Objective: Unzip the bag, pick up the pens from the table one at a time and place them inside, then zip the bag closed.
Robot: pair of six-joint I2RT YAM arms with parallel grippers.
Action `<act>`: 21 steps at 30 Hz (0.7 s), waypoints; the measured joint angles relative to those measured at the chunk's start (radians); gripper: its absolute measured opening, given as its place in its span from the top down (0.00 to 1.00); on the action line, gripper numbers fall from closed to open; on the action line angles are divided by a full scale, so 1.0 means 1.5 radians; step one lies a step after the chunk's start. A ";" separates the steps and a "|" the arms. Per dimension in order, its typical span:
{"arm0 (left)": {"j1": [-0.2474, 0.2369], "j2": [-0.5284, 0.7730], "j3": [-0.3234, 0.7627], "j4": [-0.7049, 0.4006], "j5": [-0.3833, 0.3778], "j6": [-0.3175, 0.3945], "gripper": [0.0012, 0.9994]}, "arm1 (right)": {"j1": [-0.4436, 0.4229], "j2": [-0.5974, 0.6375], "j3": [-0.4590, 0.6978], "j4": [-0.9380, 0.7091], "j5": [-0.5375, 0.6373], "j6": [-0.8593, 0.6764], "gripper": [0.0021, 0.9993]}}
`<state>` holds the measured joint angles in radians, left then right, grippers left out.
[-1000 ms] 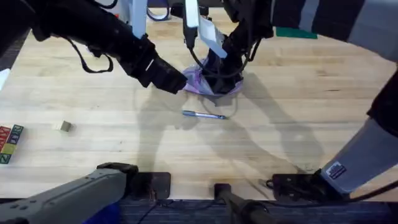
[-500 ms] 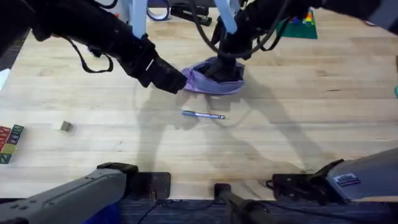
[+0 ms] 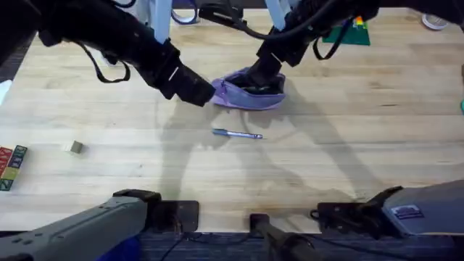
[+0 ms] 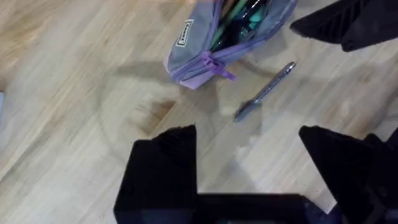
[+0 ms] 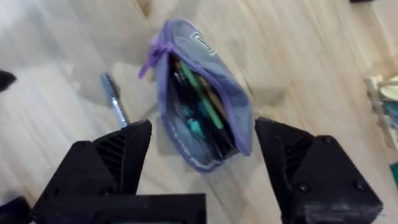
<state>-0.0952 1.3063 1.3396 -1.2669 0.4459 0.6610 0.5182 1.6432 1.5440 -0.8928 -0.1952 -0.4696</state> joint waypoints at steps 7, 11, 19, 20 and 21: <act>0.000 0.000 0.000 0.002 -0.015 0.002 0.01 | 0.000 0.000 0.000 0.000 0.036 0.006 0.00; 0.000 0.000 0.000 0.001 -0.019 0.002 0.01 | 0.000 0.000 0.000 0.000 0.045 0.009 0.00; 0.000 0.000 0.000 0.008 -0.024 0.025 0.00 | 0.000 0.000 0.000 0.000 0.082 0.009 0.00; 0.000 0.000 0.000 0.005 -0.025 0.032 0.00 | 0.000 0.000 0.000 0.000 0.084 0.012 0.00; -0.001 0.000 0.000 0.000 -0.027 0.040 0.00 | 0.000 0.000 0.000 0.000 0.086 0.016 0.00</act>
<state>-0.0966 1.3064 1.3396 -1.2669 0.4050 0.7210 0.5179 1.6432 1.5440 -0.8928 -0.0663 -0.4452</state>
